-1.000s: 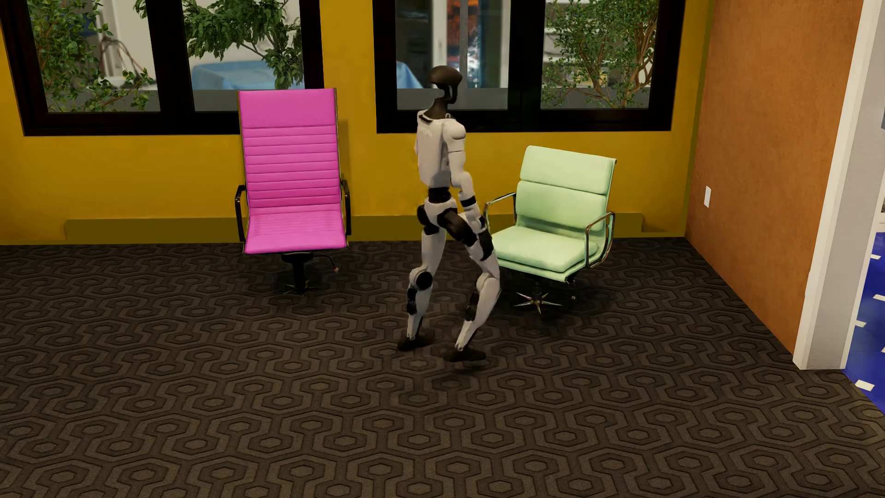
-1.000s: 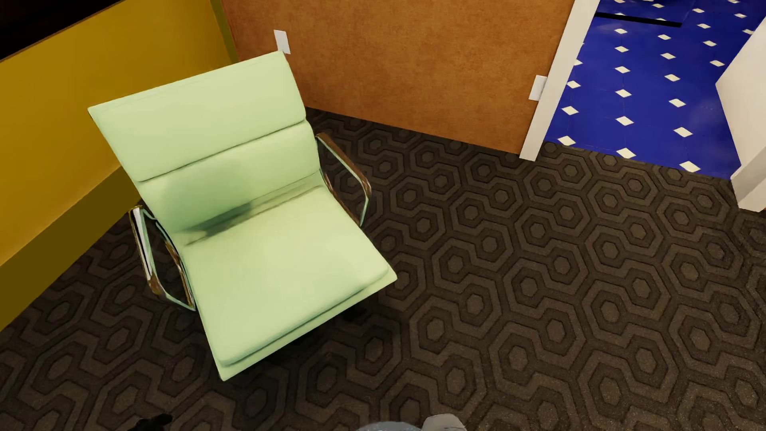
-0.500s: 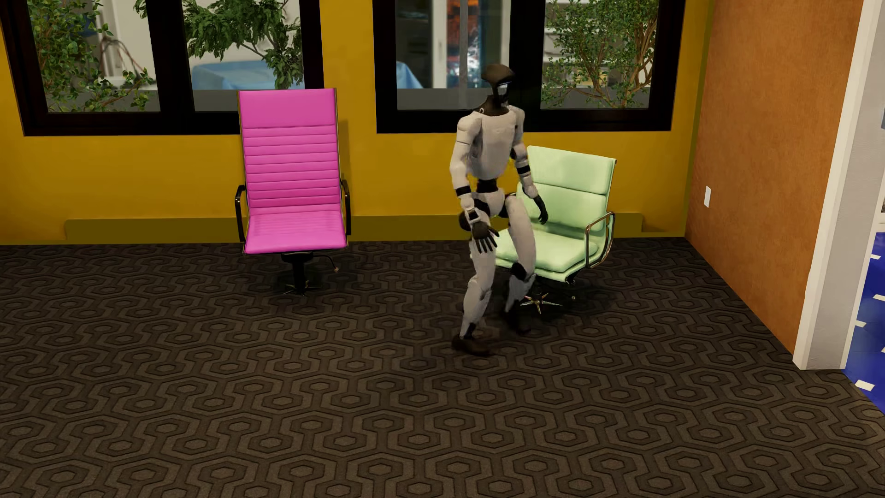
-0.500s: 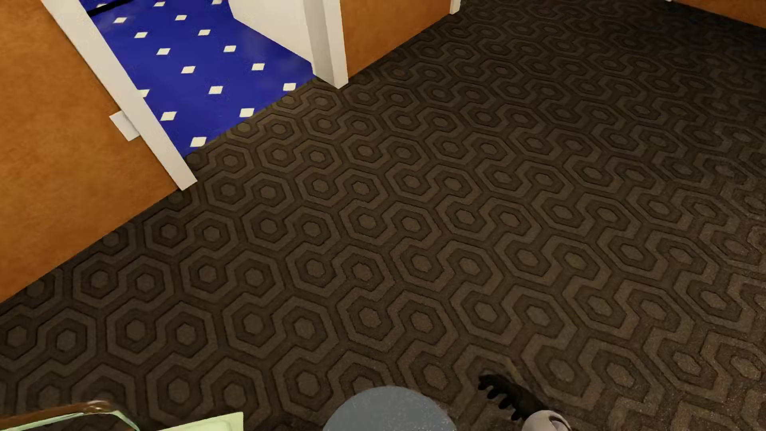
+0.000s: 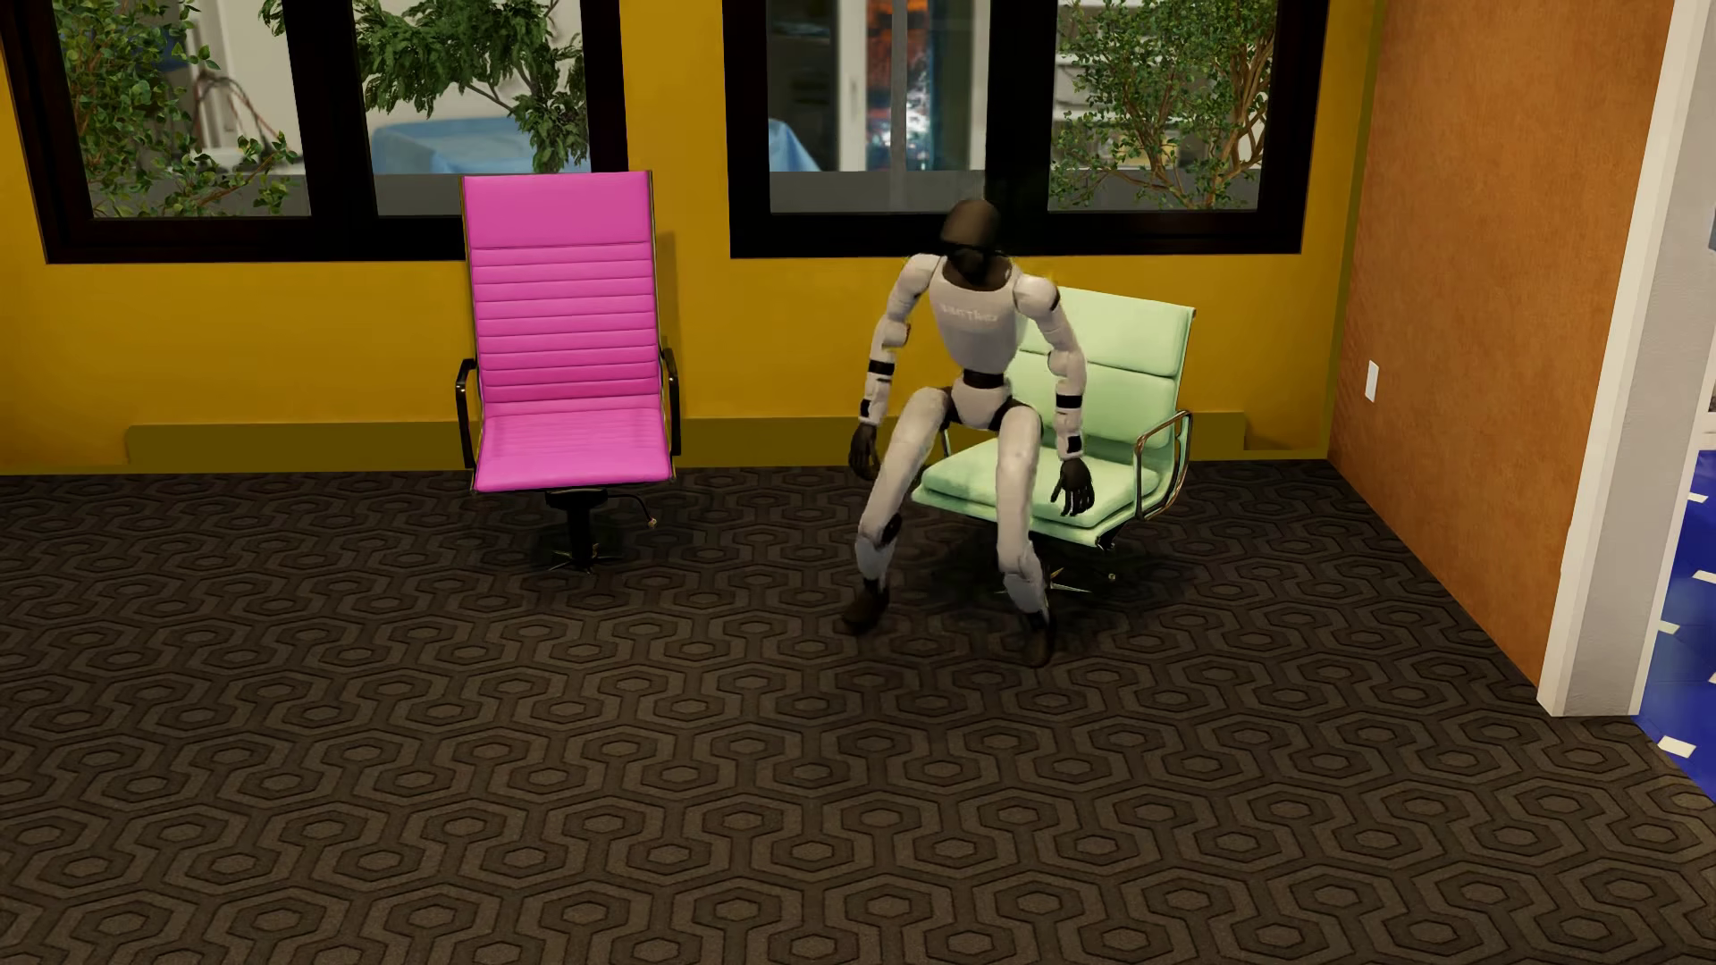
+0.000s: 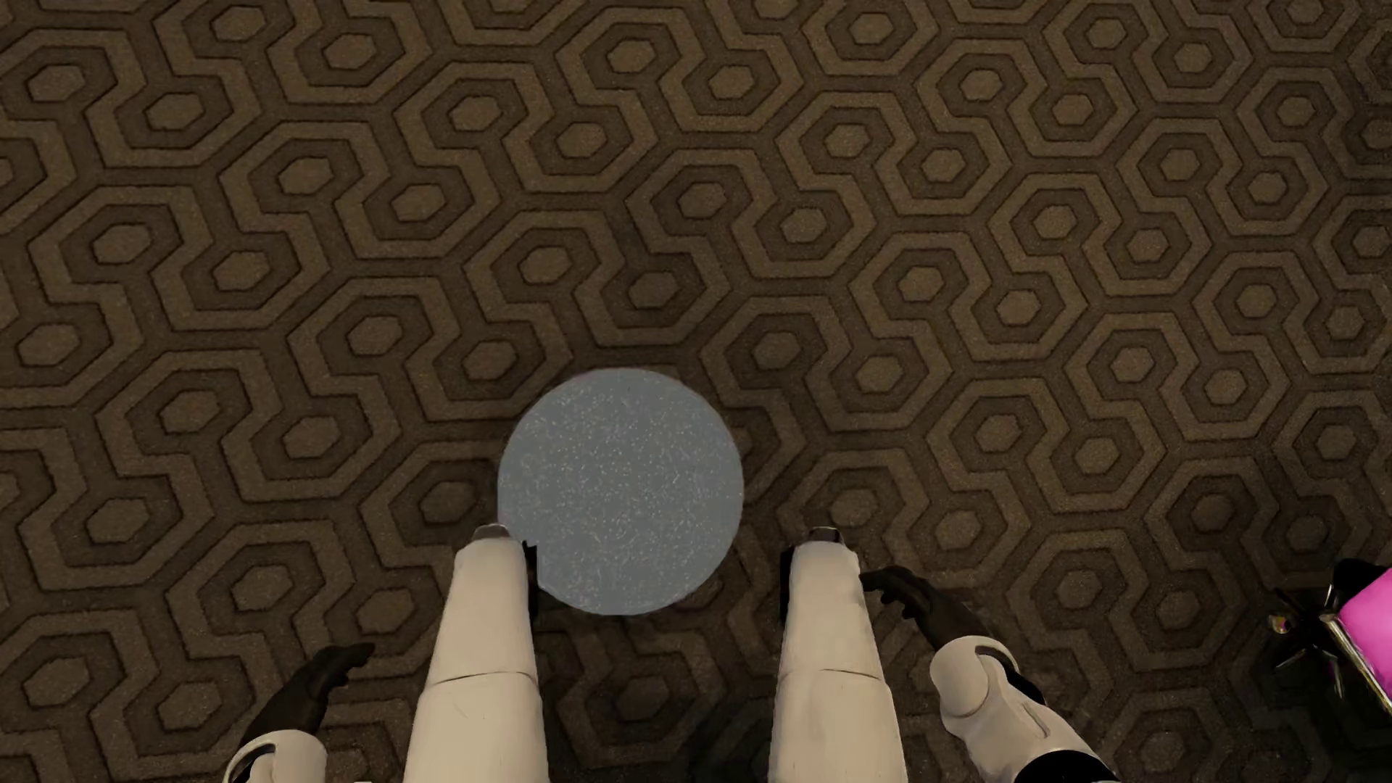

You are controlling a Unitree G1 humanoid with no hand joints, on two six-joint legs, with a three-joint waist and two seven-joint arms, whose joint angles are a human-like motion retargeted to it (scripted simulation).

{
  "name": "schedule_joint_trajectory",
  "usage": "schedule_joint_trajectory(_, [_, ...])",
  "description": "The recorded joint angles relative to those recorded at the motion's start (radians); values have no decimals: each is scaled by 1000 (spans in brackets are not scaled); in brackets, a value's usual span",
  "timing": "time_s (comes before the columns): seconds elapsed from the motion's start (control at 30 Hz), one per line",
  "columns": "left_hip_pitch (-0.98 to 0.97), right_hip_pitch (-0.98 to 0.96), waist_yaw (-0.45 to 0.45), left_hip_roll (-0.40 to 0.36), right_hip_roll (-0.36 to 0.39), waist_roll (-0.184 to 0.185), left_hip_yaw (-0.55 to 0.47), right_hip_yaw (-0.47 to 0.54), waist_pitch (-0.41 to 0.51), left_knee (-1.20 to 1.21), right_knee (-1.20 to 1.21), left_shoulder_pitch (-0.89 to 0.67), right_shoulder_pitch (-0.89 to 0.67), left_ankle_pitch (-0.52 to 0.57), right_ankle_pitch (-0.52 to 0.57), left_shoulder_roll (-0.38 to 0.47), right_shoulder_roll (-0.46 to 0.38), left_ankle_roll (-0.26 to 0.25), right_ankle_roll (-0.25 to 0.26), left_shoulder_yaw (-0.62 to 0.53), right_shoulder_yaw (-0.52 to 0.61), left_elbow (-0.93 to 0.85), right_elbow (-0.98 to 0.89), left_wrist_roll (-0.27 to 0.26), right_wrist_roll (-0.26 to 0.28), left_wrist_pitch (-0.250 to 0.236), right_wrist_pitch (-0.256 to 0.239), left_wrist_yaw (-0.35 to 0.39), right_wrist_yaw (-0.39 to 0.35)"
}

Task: Perch on the light green chair

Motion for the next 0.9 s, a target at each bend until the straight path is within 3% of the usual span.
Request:
schedule_joint_trajectory(0.03, [-88,-119,-3,16,-18,-18,-3,12,20,104,112,5,-21,-14,-31,25,-16,-11,41,14,-13,-31,9,18,4,-15,18,-18,28])
schedule_joint_trajectory(0.07, [-169,-187,-12,14,-45,-11,-23,-16,61,211,204,-1,-36,-48,-80,44,-36,-23,46,10,-28,-68,-1,37,31,-3,30,-19,11])
schedule_joint_trajectory(0.17, [-295,-388,-16,35,-51,-20,-55,65,171,465,463,-64,-95,-132,-120,72,-74,-46,106,2,-8,-94,28,15,70,2,24,12,-70])
schedule_joint_trajectory(0.23, [-354,-480,-21,27,-40,-21,-70,106,214,584,593,-90,-109,-164,-124,88,-87,-52,112,-10,-42,-105,6,25,64,31,49,57,2])
schedule_joint_trajectory(0.27, [-370,-506,-23,21,-37,-17,-91,132,229,640,646,-98,-96,-195,-126,99,-88,-73,123,-56,-46,-113,-16,-24,86,16,32,84,-4])
schedule_joint_trajectory(0.3, [-367,-503,-28,30,-40,-15,-96,140,252,675,677,-120,-91,-198,-131,110,-84,-100,129,-51,-55,-111,-24,-5,78,39,29,111,-4])
schedule_joint_trajectory(0.33, [-346,-492,-31,40,-40,-16,-96,140,268,693,685,-143,-88,-215,-120,116,-66,-102,137,-38,-53,-108,-21,-5,80,42,18,72,-2])
schedule_joint_trajectory(0.4, [-305,-447,-23,74,-44,-19,-87,128,284,706,686,-164,-63,-204,-103,100,-27,-113,154,-28,-60,-95,11,-19,73,63,16,110,-25])
schedule_joint_trajectory(0.43, [-288,-426,-21,70,-60,-16,-85,119,281,718,697,-161,-34,-210,-105,98,-16,-108,167,-40,-63,-89,-5,-24,79,57,3,105,-41])
schedule_joint_trajectory(0.5, [-247,-379,-18,61,-76,-15,-88,110,268,739,719,-156,3,-206,-121,93,9,-94,174,-63,-95,-64,19,-1,26,56,14,84,23])
schedule_joint_trajectory(0.53, [-228,-354,-17,59,-83,-12,-91,101,260,750,728,-160,19,-215,-132,82,28,-86,174,-79,-89,-28,49,-5,12,43,10,72,15])
schedule_joint_trajectory(0.57, [-204,-320,-16,60,-92,-8,-90,99,258,755,726,-162,30,-227,-149,66,48,-75,187,-98,-85,12,82,-6,14,62,13,82,-1])
schedule_joint_trajectory(0.6, [-186,-299,-17,60,-102,-12,-84,93,250,757,725,-163,36,-229,-158,54,72,-76,186,-123,-80,42,119,-30,17,66,34,95,-24])
schedule_joint_trajectory(0.63, [-180,-284,-11,62,-111,-10,-79,89,240,757,721,-180,39,-236,-165,31,89,-71,191,-143,-86,96,153,-39,41,57,-17,85,-32])
schedule_joint_trajectory(0.67, [-178,-279,-11,63,-116,-6,-80,90,228,758,722,-185,30,-240,-171,18,116,-72,194,-145,-110,119,191,-50,111,60,4,76,-51])
schedule_joint_trajectory(0.7, [-167,-269,-14,58,-127,-6,-73,93,224,754,725,-185,33,-241,-166,8,128,-66,228,-145,-119,128,206,-56,133,61,18,76,-95])
schedule_joint_trajectory(0.73, [-161,-255,-13,58,-129,-2,-68,87,221,752,722,-184,35,-228,-173,-5,124,-68,215,-145,-123,137,213,-64,130,55,29,75,-108])
schedule_joint_trajectory(0.77, [-151,-247,-13,54,-129,-3,-66,90,222,748,724,-183,30,-224,-169,-11,115,-66,215,-147,-117,155,215,-52,129,85,31,98,-106])
schedule_joint_trajectory(0.8, [-138,-232,-10,50,-127,-1,-66,89,226,751,724,-180,34,-226,-167,-20,106,-71,216,-151,-108,157,207,-60,125,83,19,103,-109])
schedule_joint_trajectory(0.9, [-116,-206,-4,27,-117,-8,-74,89,227,750,723,-168,45,-231,-164,-31,98,-59,205,-154,-87,173,167,-45,39,67,32,96,-84])
